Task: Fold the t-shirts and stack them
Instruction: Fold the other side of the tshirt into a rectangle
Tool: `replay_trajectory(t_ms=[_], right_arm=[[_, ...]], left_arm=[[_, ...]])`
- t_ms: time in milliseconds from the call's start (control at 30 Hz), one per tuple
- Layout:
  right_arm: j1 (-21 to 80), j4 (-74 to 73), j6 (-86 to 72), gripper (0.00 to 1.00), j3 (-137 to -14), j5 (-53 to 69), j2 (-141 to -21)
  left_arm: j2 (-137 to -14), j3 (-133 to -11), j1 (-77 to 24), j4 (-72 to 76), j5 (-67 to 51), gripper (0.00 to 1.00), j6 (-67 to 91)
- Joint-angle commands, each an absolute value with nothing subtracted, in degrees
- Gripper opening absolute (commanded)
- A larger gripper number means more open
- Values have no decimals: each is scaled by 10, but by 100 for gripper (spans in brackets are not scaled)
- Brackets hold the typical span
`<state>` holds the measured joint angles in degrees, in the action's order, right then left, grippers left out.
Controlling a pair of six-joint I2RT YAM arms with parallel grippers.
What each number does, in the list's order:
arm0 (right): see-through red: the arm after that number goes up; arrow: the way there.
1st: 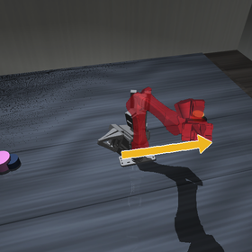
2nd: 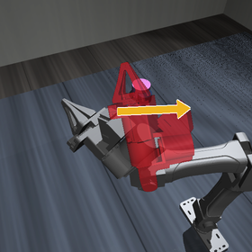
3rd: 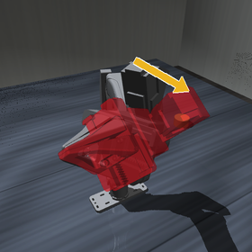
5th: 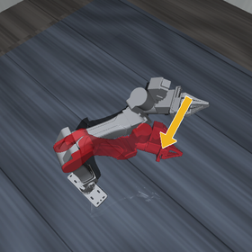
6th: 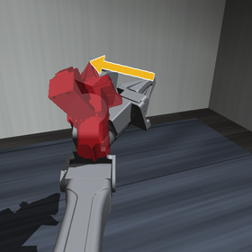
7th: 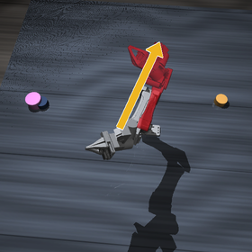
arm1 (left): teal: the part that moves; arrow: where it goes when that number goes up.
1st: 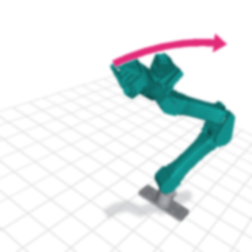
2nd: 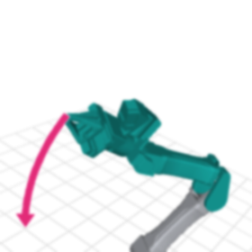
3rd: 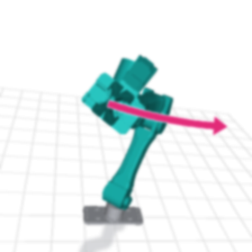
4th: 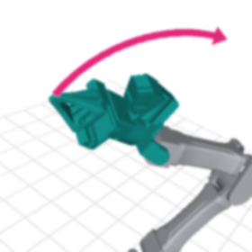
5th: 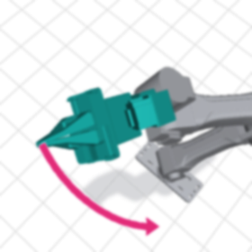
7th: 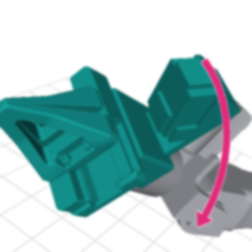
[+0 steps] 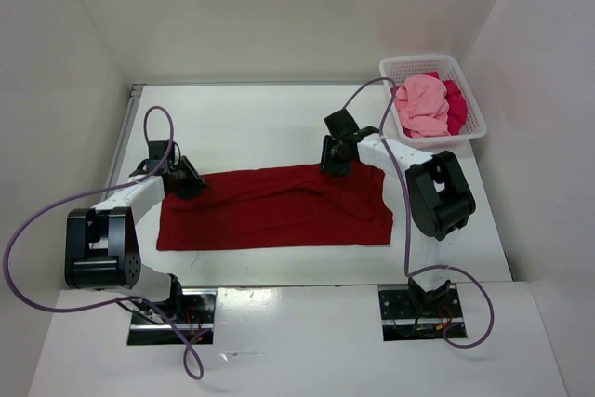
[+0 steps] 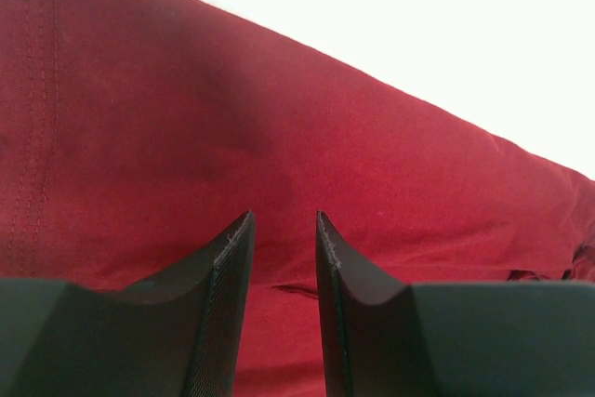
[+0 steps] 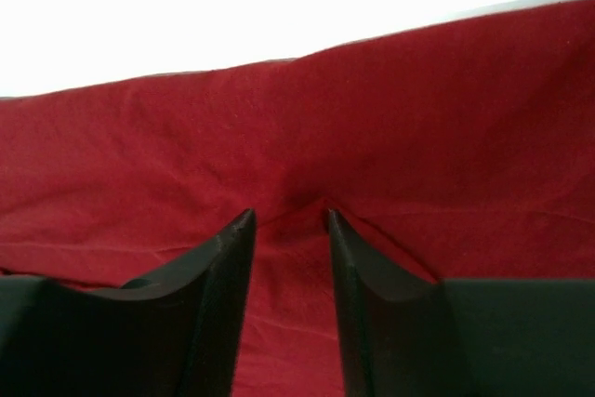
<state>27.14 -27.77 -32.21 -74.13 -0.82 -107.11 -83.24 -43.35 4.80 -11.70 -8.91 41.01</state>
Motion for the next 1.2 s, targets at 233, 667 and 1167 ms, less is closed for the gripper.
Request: replay_trajectory(t_ms=[233, 667, 1167], right_arm=[[276, -279, -330, 41, -728, -17, -1080], [320, -341, -359, 4, -680, -14, -942], [403, -352, -447, 42, -554, 102, -851]], left_arm=[[-818, -428, 50, -93, -97, 40, 425], [-795, -450, 50, -111, -108, 40, 425], [-783, -476, 56, -140, -97, 40, 415]])
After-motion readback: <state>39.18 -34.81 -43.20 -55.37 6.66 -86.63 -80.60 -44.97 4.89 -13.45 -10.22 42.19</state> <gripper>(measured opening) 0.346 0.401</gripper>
